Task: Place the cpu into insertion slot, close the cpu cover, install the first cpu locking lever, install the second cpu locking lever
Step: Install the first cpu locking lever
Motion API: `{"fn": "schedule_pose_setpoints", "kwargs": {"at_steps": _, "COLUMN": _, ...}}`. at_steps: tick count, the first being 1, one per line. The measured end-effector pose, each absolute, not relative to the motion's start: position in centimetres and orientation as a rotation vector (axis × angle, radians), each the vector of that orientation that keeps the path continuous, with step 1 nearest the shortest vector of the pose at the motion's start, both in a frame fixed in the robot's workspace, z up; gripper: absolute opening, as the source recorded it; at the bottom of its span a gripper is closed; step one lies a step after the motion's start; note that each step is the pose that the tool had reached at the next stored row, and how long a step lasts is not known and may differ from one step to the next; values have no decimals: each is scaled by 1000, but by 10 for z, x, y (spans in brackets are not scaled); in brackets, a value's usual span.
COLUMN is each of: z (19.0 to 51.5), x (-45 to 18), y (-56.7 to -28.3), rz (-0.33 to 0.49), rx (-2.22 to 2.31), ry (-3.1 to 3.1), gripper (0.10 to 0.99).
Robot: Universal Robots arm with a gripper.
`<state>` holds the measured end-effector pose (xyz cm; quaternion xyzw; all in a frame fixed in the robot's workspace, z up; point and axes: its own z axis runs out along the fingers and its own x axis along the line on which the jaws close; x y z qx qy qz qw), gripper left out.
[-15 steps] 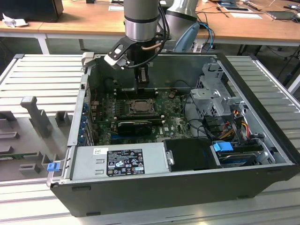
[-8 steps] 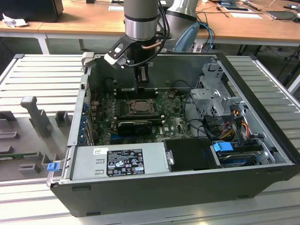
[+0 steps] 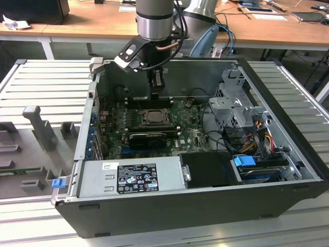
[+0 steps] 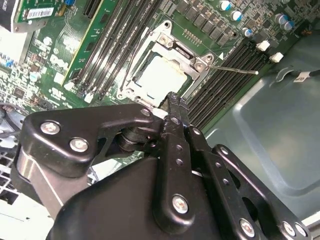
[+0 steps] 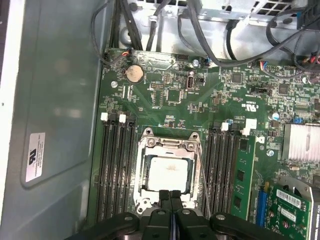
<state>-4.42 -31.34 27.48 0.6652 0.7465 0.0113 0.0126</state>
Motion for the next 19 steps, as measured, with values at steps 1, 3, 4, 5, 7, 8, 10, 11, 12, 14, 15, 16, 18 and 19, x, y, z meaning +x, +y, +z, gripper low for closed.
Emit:
{"fn": "schedule_pose_setpoints", "kwargs": {"at_steps": 1, "z": 275, "x": -44, "y": -313, "rz": 36, "rx": 2029, "ry": 2365, "gripper": 106}}
{"fn": "schedule_pose_setpoints", "kwargs": {"at_steps": 3, "z": 275, "x": -44, "y": -313, "rz": 37, "rx": 1937, "ry": 2443, "gripper": 106}}
{"fn": "schedule_pose_setpoints", "kwargs": {"at_steps": 4, "z": 275, "x": -44, "y": -313, "rz": 38, "rx": 1899, "ry": 2473, "gripper": 106}}
{"fn": "schedule_pose_setpoints", "kwargs": {"at_steps": 5, "z": 275, "x": -44, "y": -313, "rz": 38, "rx": 1867, "ry": 2497, "gripper": 106}}
{"fn": "schedule_pose_setpoints", "kwargs": {"at_steps": 7, "z": 275, "x": -44, "y": -313, "rz": 39, "rx": 1821, "ry": 2532, "gripper": 106}}
{"fn": "schedule_pose_setpoints", "kwargs": {"at_steps": 8, "z": 275, "x": -44, "y": -313, "rz": 40, "rx": 1788, "ry": 2555, "gripper": 106}}
{"fn": "schedule_pose_setpoints", "kwargs": {"at_steps": 10, "z": 275, "x": -44, "y": -313, "rz": 41, "rx": 1717, "ry": 2605, "gripper": 106}}
{"fn": "schedule_pose_setpoints", "kwargs": {"at_steps": 11, "z": 275, "x": -44, "y": -313, "rz": 41, "rx": 1690, "ry": 2622, "gripper": 106}}
{"fn": "schedule_pose_setpoints", "kwargs": {"at_steps": 12, "z": 275, "x": -44, "y": -313, "rz": 41, "rx": 1655, "ry": 2645, "gripper": 106}}
{"fn": "schedule_pose_setpoints", "kwargs": {"at_steps": 14, "z": 275, "x": -44, "y": -313, "rz": 42, "rx": 1580, "ry": 2692, "gripper": 106}}
{"fn": "schedule_pose_setpoints", "kwargs": {"at_steps": 15, "z": 275, "x": -44, "y": -313, "rz": 43, "rx": 1519, "ry": 2727, "gripper": 106}}
{"fn": "schedule_pose_setpoints", "kwargs": {"at_steps": 16, "z": 275, "x": -44, "y": -313, "rz": 44, "rx": 1470, "ry": 2754, "gripper": 106}}
{"fn": "schedule_pose_setpoints", "kwargs": {"at_steps": 18, "z": 275, "x": -44, "y": -313, "rz": 45, "rx": 1359, "ry": 2812, "gripper": 106}}
{"fn": "schedule_pose_setpoints", "kwargs": {"at_steps": 19, "z": 275, "x": -44, "y": -313, "rz": 45, "rx": 1324, "ry": 2829, "gripper": 106}}
